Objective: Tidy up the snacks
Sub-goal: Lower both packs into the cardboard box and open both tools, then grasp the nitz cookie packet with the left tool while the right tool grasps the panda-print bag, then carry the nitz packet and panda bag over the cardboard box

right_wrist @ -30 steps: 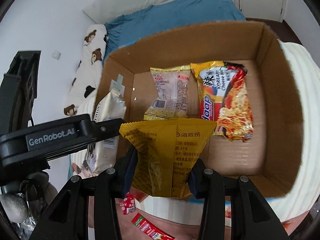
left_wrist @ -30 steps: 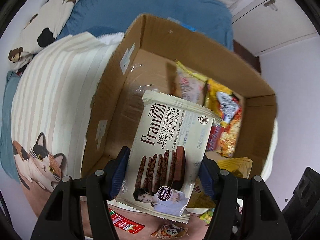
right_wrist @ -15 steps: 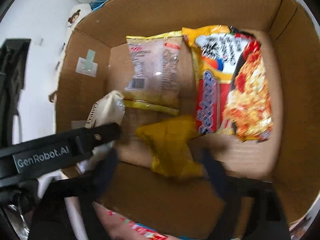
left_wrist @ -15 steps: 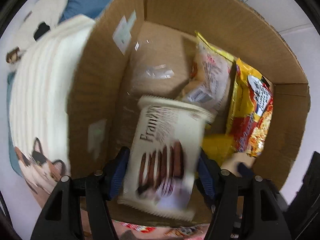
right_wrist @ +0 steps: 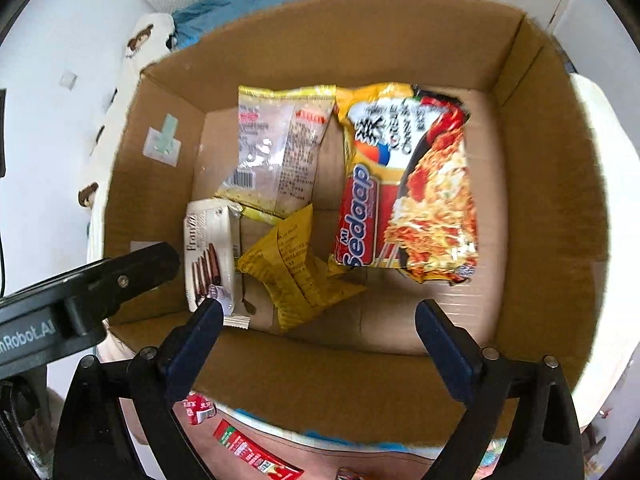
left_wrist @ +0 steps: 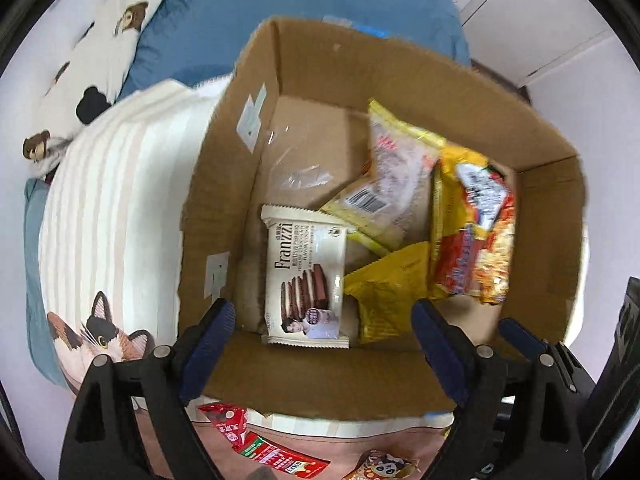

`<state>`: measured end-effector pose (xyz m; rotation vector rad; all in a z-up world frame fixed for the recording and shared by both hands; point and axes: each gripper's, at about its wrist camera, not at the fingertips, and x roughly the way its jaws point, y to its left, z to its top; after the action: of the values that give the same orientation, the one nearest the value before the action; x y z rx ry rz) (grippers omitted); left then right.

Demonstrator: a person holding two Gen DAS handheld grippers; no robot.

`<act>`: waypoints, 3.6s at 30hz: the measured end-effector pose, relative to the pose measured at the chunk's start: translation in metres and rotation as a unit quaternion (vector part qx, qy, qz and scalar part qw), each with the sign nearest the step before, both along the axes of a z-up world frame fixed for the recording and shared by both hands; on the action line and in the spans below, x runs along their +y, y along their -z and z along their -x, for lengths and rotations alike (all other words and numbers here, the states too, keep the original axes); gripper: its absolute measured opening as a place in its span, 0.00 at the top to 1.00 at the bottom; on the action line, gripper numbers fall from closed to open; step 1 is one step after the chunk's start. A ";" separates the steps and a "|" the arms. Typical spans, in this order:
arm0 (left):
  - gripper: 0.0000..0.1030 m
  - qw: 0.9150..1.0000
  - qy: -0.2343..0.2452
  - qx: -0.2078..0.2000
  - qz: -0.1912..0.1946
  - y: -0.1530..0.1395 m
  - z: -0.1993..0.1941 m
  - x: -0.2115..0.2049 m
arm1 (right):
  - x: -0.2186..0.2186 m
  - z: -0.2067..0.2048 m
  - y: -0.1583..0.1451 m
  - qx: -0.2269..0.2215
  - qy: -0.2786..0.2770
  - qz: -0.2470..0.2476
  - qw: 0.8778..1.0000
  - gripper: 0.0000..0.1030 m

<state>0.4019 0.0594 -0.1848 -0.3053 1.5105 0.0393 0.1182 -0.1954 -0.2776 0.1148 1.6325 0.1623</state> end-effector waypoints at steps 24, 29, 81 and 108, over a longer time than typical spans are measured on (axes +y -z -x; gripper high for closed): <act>0.12 0.991 -0.016 -0.130 0.012 -0.079 0.160 -0.009 | -0.059 0.131 -0.090 -0.075 0.093 -0.071 0.990 0.04; 0.12 0.996 -0.020 -0.084 0.006 -0.030 0.195 -0.021 | -0.093 0.175 -0.046 -0.030 0.135 -0.071 0.988 0.04; 0.50 0.986 0.157 -0.005 -0.057 0.100 0.132 -0.176 | -0.179 0.222 0.000 -0.013 0.163 -0.051 0.985 0.55; 0.47 0.992 0.068 0.011 -0.103 0.131 0.197 -0.104 | -0.081 0.225 0.066 0.023 0.098 -0.016 0.995 0.24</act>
<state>0.2049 -0.0449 -0.3159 -0.0355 1.5307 0.0898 -0.1070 -0.2761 -0.3433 0.3053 1.6545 0.0355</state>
